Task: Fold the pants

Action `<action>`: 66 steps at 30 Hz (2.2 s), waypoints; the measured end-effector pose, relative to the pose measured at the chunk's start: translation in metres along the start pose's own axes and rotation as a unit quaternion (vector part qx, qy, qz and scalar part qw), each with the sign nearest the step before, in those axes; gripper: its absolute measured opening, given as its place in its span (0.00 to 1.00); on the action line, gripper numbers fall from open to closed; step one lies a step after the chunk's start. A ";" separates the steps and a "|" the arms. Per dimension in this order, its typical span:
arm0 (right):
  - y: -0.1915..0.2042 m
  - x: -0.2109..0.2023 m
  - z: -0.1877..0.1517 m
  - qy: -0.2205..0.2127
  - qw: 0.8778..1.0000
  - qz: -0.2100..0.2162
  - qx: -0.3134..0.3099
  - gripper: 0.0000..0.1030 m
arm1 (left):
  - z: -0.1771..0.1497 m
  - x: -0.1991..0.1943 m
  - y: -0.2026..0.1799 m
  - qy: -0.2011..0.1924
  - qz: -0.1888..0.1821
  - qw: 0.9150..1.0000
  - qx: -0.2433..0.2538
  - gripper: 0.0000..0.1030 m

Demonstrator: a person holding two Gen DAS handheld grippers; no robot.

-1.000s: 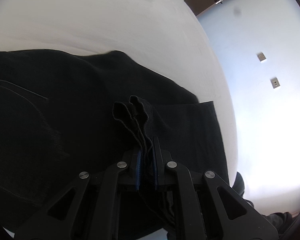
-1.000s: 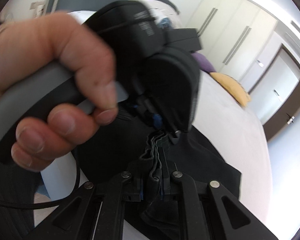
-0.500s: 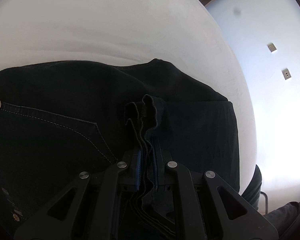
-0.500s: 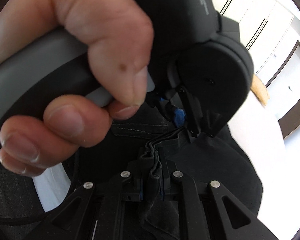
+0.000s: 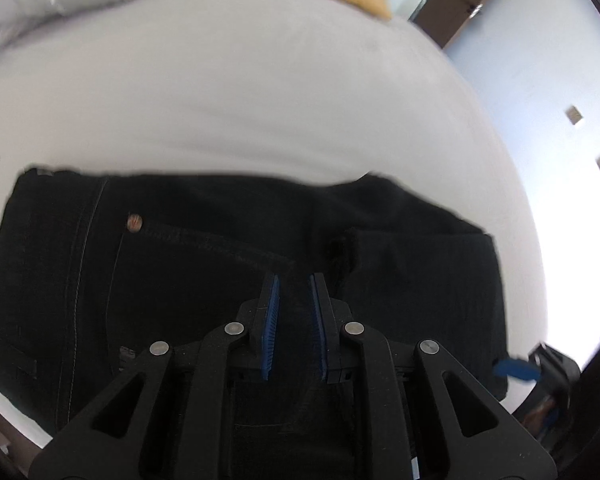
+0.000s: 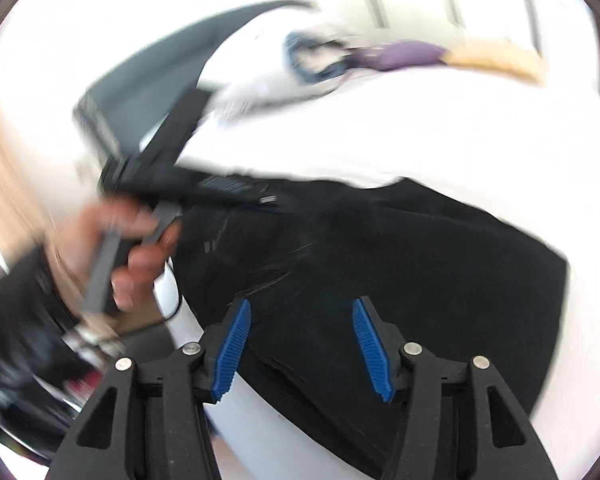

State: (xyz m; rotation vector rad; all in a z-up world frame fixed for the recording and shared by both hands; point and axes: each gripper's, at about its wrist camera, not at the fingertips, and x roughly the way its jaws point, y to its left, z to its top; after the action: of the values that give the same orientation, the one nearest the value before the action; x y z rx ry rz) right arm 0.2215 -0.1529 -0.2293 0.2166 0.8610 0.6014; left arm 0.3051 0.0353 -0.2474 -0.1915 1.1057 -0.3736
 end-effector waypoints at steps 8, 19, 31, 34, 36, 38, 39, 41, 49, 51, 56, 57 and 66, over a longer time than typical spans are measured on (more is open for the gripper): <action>-0.140 -0.024 0.026 -0.039 0.972 0.095 0.212 0.46 | -0.048 0.035 -0.102 0.005 0.047 0.988 0.144 0.15; -0.191 0.047 0.011 0.004 0.945 0.142 0.294 0.25 | -0.079 0.049 -0.063 0.002 0.008 0.997 0.079 0.15; -0.093 0.016 -0.081 0.096 0.949 0.200 0.223 0.21 | -0.061 0.067 -0.051 0.021 0.010 0.999 0.033 0.15; -0.069 0.009 -0.074 0.130 0.962 0.193 0.145 0.23 | -0.066 0.070 -0.057 0.017 0.012 0.999 0.032 0.15; -0.070 -0.003 -0.057 0.108 0.965 0.200 0.129 0.23 | -0.068 0.064 -0.057 0.016 0.009 0.999 0.030 0.15; -0.084 -0.009 -0.025 0.059 0.967 0.201 0.146 0.23 | -0.068 0.062 -0.056 0.017 0.008 0.999 0.031 0.15; -0.093 -0.009 -0.013 0.040 0.966 0.199 0.157 0.24 | -0.068 0.060 -0.057 0.017 0.009 0.999 0.033 0.15; -0.111 -0.007 0.008 0.012 0.966 0.184 0.180 0.29 | -0.069 0.061 -0.059 0.016 0.013 0.999 0.037 0.15; -0.119 0.056 -0.026 0.099 0.961 0.127 0.226 0.28 | -0.070 0.060 -0.059 0.012 0.016 0.999 0.041 0.15; -0.105 0.041 -0.051 0.068 0.965 0.131 0.217 0.28 | -0.071 0.060 -0.061 0.011 0.019 0.999 0.046 0.15; -0.075 0.012 -0.085 0.084 0.963 0.159 0.199 0.28 | -0.073 0.060 -0.061 0.005 0.015 0.999 0.043 0.15; -0.070 0.005 -0.087 0.086 0.962 0.167 0.196 0.28 | -0.074 0.059 -0.062 0.001 0.014 0.999 0.043 0.15; -0.069 -0.029 -0.048 0.030 0.965 0.176 0.191 0.30 | -0.083 -0.003 -0.020 -0.078 -0.029 0.996 -0.039 0.15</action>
State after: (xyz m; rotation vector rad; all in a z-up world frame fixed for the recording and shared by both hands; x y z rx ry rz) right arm 0.1989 -0.2288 -0.2701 0.7149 1.0029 0.7709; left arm 0.2253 0.0205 -0.2748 -0.3177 0.9634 -0.3615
